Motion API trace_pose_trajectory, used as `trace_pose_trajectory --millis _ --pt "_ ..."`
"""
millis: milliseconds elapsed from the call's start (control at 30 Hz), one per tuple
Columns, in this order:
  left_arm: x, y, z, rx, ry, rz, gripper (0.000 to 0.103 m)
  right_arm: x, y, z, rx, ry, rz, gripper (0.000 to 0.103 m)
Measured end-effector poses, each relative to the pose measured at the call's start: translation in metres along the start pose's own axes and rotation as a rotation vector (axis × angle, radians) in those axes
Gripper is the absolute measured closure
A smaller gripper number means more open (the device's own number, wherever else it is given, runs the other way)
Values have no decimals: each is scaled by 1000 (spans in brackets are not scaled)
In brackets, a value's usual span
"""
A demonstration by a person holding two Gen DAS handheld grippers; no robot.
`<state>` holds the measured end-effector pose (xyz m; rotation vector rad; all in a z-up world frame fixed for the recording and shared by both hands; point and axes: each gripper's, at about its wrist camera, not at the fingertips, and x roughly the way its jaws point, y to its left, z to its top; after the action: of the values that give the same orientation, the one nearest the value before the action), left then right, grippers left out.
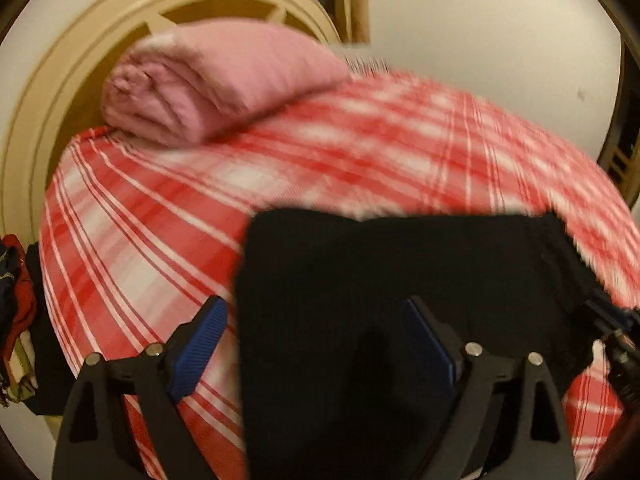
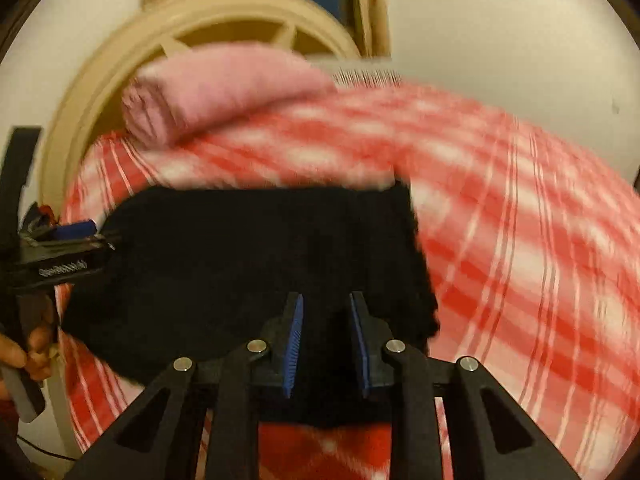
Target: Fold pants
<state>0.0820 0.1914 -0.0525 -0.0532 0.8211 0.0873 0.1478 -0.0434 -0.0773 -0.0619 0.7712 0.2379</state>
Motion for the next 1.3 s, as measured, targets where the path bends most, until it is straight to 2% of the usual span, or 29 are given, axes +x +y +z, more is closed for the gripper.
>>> trace_pose_trajectory --millis 33,100,167,200,267,333,400,433,500,800,1133,1300 --pt "4 -3 -7 12 14 12 12 5 -4 -11 20 10 9 78" --pt "11 -1 -27 13 39 42 9 1 -6 -20 40 -34 19 78" --pt "6 10 -38 -60 22 7 2 1 -4 -20 35 -34 4 78" --pt "6 18 -42 -109 38 -1 0 2 -3 -19 31 -31 -4 78" --pt "2 23 -46 -142 50 -14 0 -2 -1 -17 34 -28 -15 77" --pt "-8 21 -44 -109 39 11 0 -18 4 -17 84 -37 -10 68" --pt "-21 14 -45 -51 -6 69 0 -37 10 -20 131 -61 9 37" --pt "-29 10 -46 -22 -24 90 0 -48 14 -24 150 -89 12 35" --pt "-40 7 -49 3 -43 86 0 -67 23 -34 166 -134 20 35" --pt "-90 -9 -58 74 -135 69 0 -106 31 -67 289 -131 24 35" --pt "-129 -17 -67 108 -167 58 0 -169 43 -68 294 -248 -70 35" --pt "-147 -17 -72 101 -178 44 0 -196 42 -72 337 -301 -83 35"
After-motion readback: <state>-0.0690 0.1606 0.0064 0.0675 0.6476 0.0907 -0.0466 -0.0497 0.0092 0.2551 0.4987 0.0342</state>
